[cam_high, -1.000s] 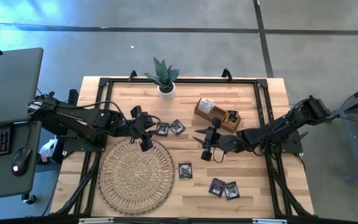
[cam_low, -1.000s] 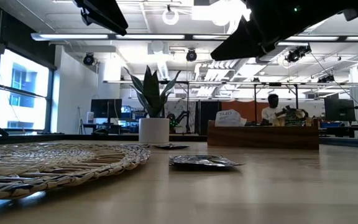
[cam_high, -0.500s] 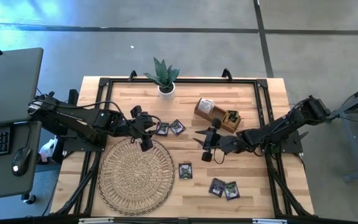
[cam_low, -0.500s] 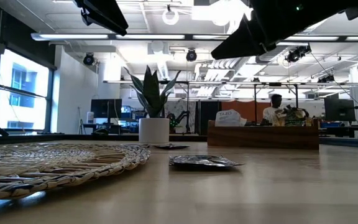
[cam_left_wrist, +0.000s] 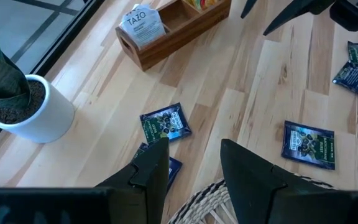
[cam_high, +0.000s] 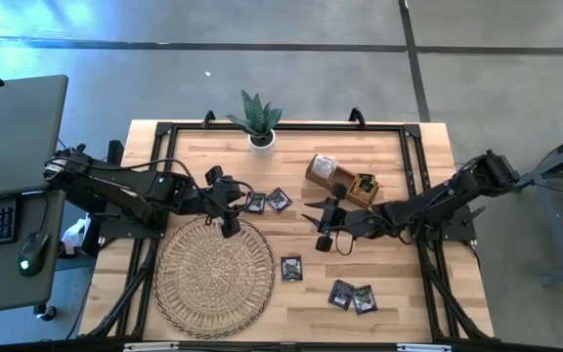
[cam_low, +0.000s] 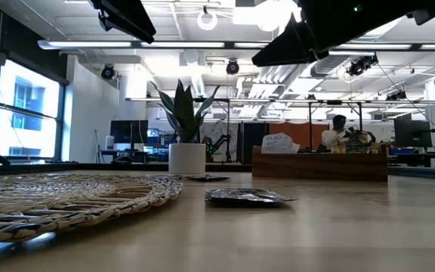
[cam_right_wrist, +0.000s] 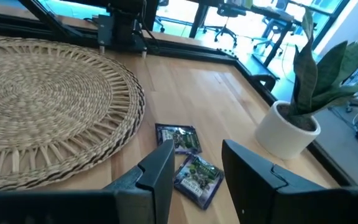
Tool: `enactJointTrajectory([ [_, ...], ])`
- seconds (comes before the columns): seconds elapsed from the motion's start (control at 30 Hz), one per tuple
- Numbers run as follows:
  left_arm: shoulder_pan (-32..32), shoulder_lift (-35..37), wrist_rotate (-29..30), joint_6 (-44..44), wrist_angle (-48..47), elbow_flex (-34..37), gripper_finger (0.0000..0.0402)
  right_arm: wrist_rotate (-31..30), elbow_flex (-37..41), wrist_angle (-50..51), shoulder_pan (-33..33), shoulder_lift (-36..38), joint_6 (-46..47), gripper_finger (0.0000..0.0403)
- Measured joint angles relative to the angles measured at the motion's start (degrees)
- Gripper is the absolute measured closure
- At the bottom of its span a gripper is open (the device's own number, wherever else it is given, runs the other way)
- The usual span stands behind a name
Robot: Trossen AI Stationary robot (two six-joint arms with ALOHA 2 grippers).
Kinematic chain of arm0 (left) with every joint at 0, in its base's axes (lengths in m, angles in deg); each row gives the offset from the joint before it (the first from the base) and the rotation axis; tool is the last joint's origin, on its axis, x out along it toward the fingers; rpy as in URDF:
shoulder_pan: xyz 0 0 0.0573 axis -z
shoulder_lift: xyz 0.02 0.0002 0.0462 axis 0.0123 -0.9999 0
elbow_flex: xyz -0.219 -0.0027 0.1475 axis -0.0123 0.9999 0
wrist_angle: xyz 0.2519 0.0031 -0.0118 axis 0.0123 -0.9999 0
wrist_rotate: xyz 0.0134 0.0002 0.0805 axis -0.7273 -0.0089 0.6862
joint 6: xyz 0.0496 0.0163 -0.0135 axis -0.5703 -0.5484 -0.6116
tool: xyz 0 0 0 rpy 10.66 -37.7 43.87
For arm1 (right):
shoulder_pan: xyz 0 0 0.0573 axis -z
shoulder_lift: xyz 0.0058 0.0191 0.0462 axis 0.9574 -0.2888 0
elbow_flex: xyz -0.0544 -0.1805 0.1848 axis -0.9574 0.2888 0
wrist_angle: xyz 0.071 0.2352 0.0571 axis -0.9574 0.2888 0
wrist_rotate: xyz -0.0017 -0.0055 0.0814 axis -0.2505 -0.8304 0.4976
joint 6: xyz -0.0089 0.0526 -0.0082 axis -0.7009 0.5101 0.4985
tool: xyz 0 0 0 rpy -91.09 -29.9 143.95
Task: Pick & Place Tea
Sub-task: Put the black tea bag into the middle section of the wooden organizer
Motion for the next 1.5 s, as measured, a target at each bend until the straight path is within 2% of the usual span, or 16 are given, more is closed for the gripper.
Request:
enactJointTrajectory([
  [0.37, 0.0, -0.02, 0.02, 0.0, 0.0, 0.0, 0.0259, 0.19, 0.0, -7.82, 1.63, -0.02, -3.95, 0.0273],
  [0.63, 0.0, 0.0, 0.02, -0.01, 0.0, 0.02, 0.0259, 5.27, 0.0, -9.56, 2.99, -0.02, 1.7, 0.0272],
  [0.83, 0.0, 0.0, 0.02, 0.0, 0.0, 0.02, 0.0259, 5.46, 0.0, -6.3, 2.38, -0.02, 3.07, 0.0274],
  [1.1, 0.01, -0.02, 0.02, -0.01, 0.0, 0.02, 0.0259, 7.87, 0.0, 2.84, 0.89, -0.02, 13.49, 0.0273],
  [1.5, 0.0, -0.02, 0.04, 0.0, 0.0, 0.02, 0.0259, 5.14, 0.0, 3.72, -1.84, -0.02, 16.5, 0.0273],
])
